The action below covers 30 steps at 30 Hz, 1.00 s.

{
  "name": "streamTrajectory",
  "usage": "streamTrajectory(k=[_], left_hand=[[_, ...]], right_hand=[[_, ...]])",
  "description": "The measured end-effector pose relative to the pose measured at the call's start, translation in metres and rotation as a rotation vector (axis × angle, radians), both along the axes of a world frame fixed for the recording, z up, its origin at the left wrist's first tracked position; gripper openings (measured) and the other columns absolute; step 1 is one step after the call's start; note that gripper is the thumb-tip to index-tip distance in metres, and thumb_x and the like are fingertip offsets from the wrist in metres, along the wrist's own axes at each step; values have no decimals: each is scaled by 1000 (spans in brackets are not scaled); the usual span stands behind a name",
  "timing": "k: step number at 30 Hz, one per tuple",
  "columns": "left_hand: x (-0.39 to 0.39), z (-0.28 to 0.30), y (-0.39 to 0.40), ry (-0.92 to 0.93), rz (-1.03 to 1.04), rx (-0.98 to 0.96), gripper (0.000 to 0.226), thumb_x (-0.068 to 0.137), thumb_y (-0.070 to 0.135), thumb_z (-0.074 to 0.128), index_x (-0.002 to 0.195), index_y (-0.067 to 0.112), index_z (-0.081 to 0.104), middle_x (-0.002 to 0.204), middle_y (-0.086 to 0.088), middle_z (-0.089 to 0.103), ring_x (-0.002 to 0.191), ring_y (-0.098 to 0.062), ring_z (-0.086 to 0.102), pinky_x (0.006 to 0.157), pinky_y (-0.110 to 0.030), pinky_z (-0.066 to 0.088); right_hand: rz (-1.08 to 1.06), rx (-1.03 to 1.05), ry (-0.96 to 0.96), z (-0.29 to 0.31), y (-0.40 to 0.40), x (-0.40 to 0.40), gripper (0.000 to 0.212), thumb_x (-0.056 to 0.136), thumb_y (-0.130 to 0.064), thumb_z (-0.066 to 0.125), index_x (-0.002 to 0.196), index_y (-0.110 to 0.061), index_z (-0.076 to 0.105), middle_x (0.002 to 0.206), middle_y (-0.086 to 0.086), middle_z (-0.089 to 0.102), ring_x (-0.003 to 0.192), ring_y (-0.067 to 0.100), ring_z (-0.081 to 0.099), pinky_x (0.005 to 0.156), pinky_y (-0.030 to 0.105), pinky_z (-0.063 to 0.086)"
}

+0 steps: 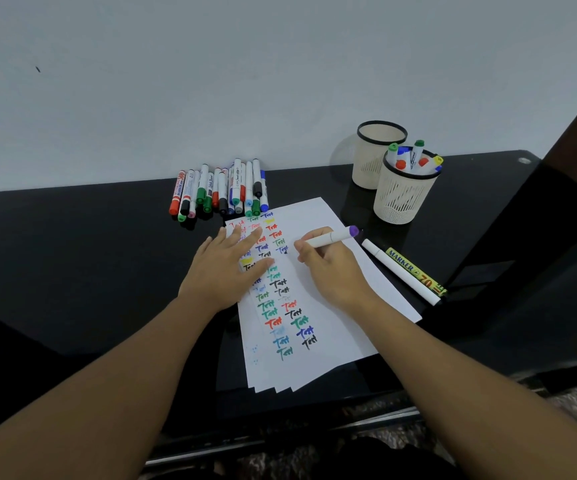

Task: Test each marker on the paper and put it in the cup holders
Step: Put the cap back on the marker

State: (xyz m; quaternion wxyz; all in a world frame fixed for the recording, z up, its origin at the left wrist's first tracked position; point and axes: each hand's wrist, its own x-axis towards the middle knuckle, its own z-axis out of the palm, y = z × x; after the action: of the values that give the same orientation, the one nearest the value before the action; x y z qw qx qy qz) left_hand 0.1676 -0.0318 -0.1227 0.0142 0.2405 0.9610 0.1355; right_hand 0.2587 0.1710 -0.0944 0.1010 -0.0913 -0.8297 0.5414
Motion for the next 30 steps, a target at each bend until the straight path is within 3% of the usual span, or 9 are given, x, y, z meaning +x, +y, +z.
streamTrajectory(k=[8,30], left_hand=[[1,1,0,21,1,27,61,101,63,30,158,45,16,167,1,19,156,-22,7,126,-45,7],[1,1,0,20,7,26,62,100,64,32,158,45,17,167,1,18,156,-22,8,126,-45,7]], right_hand=[[29,40,-36,-5,-1,-1,13,106,-38,54,105,-26,60,99,-8,68,96,11,65,94,41,55],[5,77,-26,-4,-2,-1,12,106,-36,54,105,-27,61,96,-5,69,94,12,65,93,41,55]])
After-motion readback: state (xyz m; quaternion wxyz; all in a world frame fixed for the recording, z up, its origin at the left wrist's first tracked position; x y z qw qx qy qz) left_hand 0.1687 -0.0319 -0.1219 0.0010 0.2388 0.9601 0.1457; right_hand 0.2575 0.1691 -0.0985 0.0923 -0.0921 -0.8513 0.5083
